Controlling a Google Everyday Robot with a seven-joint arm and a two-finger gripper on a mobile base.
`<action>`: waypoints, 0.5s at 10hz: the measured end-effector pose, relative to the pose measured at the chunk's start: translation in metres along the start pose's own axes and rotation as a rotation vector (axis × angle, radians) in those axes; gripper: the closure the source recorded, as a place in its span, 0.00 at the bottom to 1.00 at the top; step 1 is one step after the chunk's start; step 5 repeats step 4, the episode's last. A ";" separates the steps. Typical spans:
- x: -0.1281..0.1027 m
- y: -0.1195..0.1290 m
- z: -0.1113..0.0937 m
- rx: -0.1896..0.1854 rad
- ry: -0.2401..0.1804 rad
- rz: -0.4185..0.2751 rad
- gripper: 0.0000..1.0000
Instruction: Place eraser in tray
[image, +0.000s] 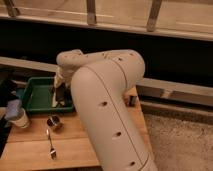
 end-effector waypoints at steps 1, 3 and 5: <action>0.000 0.002 0.001 -0.001 0.001 -0.002 0.25; 0.000 0.001 0.001 -0.001 0.001 -0.002 0.25; 0.000 0.000 0.000 0.000 0.000 0.000 0.25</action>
